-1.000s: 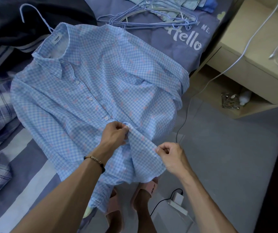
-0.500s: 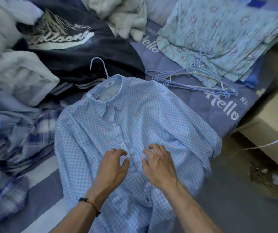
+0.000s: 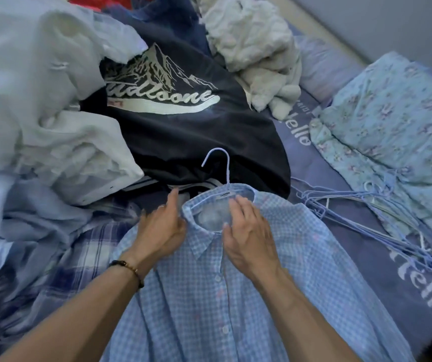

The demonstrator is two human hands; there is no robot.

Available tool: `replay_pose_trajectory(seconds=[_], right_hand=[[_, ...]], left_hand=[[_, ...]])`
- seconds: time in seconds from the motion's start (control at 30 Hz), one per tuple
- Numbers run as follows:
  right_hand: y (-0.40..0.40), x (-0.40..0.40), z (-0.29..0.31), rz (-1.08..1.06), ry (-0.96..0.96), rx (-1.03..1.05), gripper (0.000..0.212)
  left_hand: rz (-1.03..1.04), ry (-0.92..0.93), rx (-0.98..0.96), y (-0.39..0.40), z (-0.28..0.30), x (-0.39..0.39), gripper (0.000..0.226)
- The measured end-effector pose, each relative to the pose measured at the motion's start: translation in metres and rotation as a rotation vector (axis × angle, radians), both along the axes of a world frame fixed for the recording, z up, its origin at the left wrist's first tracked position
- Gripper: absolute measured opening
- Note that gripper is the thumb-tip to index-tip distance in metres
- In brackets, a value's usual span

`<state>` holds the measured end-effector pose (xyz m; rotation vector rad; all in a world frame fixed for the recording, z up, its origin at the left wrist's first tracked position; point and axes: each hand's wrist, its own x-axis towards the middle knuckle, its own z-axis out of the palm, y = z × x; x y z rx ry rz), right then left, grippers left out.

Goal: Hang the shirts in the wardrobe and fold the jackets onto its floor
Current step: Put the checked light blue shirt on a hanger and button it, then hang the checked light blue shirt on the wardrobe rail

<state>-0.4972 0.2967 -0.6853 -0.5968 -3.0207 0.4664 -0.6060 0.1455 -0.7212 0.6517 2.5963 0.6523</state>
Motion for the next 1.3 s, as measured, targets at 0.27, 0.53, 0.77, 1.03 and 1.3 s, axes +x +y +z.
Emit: replay_pose_trajectory(seconds=[0.27,0.53,0.77,1.03,1.3], right_hand=[[0.037,-0.058,0.017,-0.12,-0.172,-0.171,0.038],[0.042,-0.024,0.089,0.049,-0.184,-0.116,0.02],[0.067,0.053,0.21,0.007,-0.13,-0.159,0.017],[0.107,0.18,0.358,-0.095,-0.04,-0.122,0.023],[0.137,0.337,0.488,-0.322,0.165,-0.091,0.024]], left_hand=[[-0.015,-0.048,0.417,0.001,0.003,-0.005,0.029],[-0.247,0.066,0.183,-0.005,0.082,-0.004,0.028],[-0.4,0.308,0.339,0.036,0.188,0.054,0.03],[-0.618,0.264,0.436,0.103,0.33,0.157,0.011],[-0.666,0.353,0.523,0.159,0.488,0.265,0.022]])
